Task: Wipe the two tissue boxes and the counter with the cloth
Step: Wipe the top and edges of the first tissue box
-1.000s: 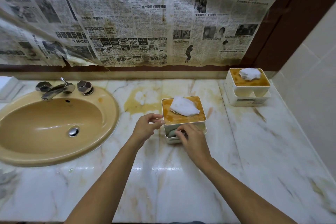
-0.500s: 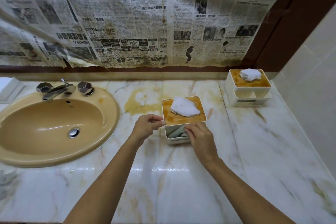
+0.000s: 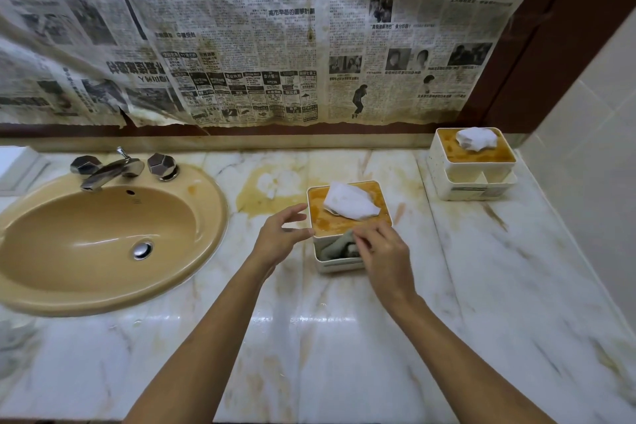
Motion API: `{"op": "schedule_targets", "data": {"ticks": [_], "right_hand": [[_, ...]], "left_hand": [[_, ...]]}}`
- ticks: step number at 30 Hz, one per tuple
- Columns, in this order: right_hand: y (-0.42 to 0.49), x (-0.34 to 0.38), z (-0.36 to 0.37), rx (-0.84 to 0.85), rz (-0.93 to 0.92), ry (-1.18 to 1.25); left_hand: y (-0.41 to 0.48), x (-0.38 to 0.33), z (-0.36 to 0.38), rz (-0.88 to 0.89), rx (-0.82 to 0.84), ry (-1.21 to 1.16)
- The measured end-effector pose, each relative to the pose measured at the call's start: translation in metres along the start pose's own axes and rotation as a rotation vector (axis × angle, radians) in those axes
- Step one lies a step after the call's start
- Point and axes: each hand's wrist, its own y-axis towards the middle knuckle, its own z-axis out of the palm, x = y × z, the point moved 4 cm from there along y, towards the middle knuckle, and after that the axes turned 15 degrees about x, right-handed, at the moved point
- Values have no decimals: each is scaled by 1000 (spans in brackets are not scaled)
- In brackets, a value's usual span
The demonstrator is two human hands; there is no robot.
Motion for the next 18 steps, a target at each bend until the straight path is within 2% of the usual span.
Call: {"op": "schedule_targets", "data": {"ticks": [6, 10, 14, 18], "right_hand": [[6, 23, 40, 126, -11, 29], [3, 19, 18, 30, -30, 66], [-3, -7, 3, -38, 28, 10], [1, 4, 37, 106, 13, -17]], "left_hand": [[1, 4, -1, -6, 27, 15], [0, 3, 2, 2, 54, 9], [-4, 1, 8, 16, 79, -16], [-5, 0, 9, 16, 76, -20]]}}
